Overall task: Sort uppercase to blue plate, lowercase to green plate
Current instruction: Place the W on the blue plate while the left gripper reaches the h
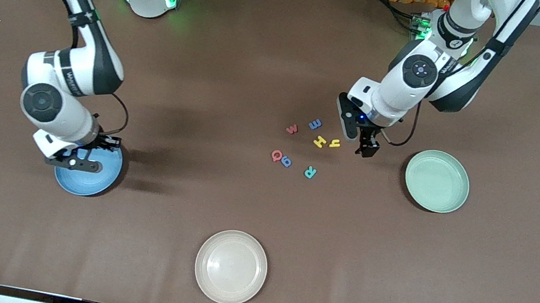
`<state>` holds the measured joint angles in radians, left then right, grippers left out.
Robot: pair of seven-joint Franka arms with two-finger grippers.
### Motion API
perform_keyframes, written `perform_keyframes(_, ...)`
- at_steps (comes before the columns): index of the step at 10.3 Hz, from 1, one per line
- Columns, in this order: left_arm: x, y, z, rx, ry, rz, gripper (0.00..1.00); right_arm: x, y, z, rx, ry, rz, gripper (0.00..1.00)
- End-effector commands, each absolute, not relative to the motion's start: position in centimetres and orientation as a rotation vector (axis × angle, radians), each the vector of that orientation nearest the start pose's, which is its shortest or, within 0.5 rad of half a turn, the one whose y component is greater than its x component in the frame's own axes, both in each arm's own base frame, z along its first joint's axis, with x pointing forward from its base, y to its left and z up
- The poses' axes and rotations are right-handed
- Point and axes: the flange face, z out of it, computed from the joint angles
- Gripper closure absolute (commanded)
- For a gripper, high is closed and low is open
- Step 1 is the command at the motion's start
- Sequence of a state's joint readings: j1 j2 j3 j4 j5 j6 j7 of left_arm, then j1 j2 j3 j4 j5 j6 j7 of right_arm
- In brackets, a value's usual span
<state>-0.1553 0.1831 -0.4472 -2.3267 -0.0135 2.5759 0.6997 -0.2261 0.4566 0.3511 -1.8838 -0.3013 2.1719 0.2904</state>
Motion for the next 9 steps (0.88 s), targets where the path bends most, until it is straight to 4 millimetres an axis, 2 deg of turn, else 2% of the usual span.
perform_keyframes(1,42.9,-31.1,25.6,-2.598,1.926,-0.144,0.0,61.8,2.6,26.3,-3.168,0.017,0.166,1.0)
perform_keyframes(2,42.6,-31.4,24.9,-2.611,1.92,-0.131,0.0,61.9,1.3,26.0,-3.154,0.028,0.161,1.0)
perform_keyframes(4,42.1,-32.0,23.5,-2.624,1.926,-0.109,0.0,62.1,0.0,25.4,-3.163,0.033,0.144,1.0)
perform_keyframes(5,41.6,-32.5,22.7,-2.616,1.94,-0.105,0.0,62.2,-0.8,25.0,-3.167,0.054,0.139,0.94)
perform_keyframes(7,41.6,-32.5,22.1,-2.627,1.923,-0.101,0.0,62.6,-0.7,23.9,-3.15,0.076,0.111,0.88)
perform_keyframes(8,41.5,-32.5,21.8,-2.63,1.92,-0.092,0.0,62.7,-0.6,23.2,-3.135,0.1,0.107,0.66)
perform_keyframes(9,41.5,-32.4,21.5,-2.632,1.922,-0.086,0.0,62.9,-0.7,23.5,-3.131,0.11,0.088,0.53)
